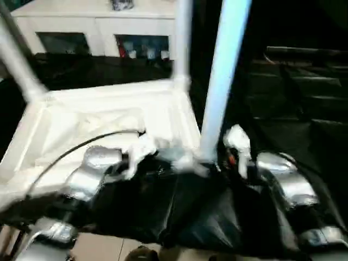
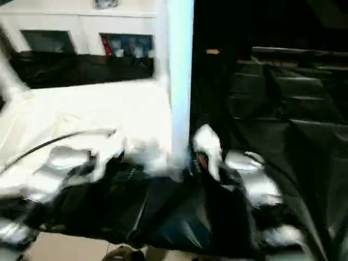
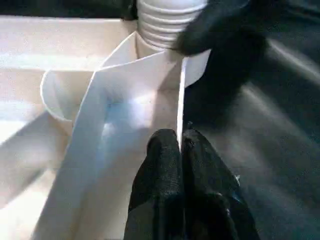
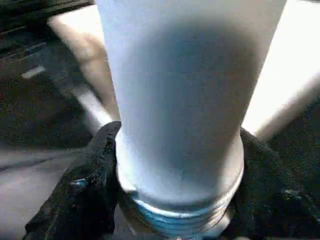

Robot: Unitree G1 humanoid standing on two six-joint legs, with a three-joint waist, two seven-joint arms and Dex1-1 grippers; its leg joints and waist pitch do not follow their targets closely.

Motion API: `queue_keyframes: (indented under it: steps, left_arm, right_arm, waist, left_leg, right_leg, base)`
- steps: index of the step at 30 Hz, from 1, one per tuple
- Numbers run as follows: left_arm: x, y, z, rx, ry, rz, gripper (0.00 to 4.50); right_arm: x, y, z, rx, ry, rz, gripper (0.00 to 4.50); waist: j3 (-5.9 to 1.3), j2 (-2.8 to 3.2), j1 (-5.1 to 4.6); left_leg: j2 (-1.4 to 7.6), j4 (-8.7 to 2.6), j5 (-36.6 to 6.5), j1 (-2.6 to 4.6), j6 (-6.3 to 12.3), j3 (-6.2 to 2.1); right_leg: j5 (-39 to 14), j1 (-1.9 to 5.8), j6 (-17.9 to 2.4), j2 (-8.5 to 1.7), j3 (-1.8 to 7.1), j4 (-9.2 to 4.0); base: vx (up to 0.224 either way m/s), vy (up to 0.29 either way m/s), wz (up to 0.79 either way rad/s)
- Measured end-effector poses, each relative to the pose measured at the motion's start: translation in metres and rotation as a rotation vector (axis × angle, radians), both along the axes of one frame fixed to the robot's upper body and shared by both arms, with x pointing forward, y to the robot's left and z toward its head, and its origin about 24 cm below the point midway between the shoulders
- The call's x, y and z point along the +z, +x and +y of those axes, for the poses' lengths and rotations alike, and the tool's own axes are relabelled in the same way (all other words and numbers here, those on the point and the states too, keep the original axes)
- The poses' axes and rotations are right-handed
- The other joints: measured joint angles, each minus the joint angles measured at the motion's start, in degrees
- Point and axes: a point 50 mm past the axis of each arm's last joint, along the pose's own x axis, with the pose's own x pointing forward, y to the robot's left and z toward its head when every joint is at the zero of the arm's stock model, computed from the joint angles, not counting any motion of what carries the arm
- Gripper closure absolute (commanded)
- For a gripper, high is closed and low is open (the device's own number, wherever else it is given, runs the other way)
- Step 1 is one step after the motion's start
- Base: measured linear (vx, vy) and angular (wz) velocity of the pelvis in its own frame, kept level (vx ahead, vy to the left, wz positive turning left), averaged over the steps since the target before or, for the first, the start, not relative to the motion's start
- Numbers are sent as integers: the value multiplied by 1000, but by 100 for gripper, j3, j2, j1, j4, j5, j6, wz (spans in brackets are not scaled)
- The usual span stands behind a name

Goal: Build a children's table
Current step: Rotate leg to tighten

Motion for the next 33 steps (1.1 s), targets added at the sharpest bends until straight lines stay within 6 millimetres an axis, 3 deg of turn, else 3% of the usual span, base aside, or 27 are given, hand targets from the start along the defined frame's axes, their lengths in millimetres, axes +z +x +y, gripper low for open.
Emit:
queue_keyframes:
  steps: [4,10,12,15,19,24,33]
  left_arm:
    - [-1,12,-22,143,4,-50,450]
    - [0,19,-45,240,9,-85,450]
    - [0,19,-45,239,9,-87,450]
    - [1,19,-45,236,8,-91,450]
    - [2,19,-42,219,15,-99,450]
    - [3,11,-28,124,22,-92,450]
    - [2,-2,-5,-44,21,-49,450]
  right_arm:
    - [-3,19,12,-290,22,-23,178]
    - [-2,31,22,-530,28,-49,178]
    - [-2,31,21,-532,30,-58,122]
    - [-2,30,23,-536,55,-63,90]
    - [-3,29,25,-505,55,-84,54]
    - [-1,24,20,-322,-2,-138,54]
    - [1,3,3,11,-22,-109,54]
  waist:
    - [-6,9,-116]
    - [-11,17,-119]
    - [-20,31,-113]
    - [-26,40,-111]
    - [-26,40,-116]
    - [-26,40,-136]
    - [-26,40,-50]
  left_leg:
    - [-1,0,0,6,-1,-1]
    - [-2,0,0,-1,-1,-2]
    - [-1,0,0,-4,0,-1]
    - [-1,0,1,-11,2,-1]
    - [0,0,1,-21,3,-1]
    - [4,-2,1,-21,2,-1]
    - [5,4,2,-30,4,-1]
  right_leg:
    - [7,2,-1,0,1,1]
    - [18,3,3,-1,-1,-5]
    - [18,3,3,-1,-2,-12]
    - [17,-3,3,-1,-3,-16]
    - [17,-13,3,0,-5,-14]
    - [17,-17,4,1,-8,-12]
    - [17,-15,4,1,-9,-12]
  base:
    - [0,0,0]
    - [0,0,0]
    - [0,0,0]
    - [0,0,0]
    - [0,0,0]
    - [0,0,0]
    - [0,0,0]
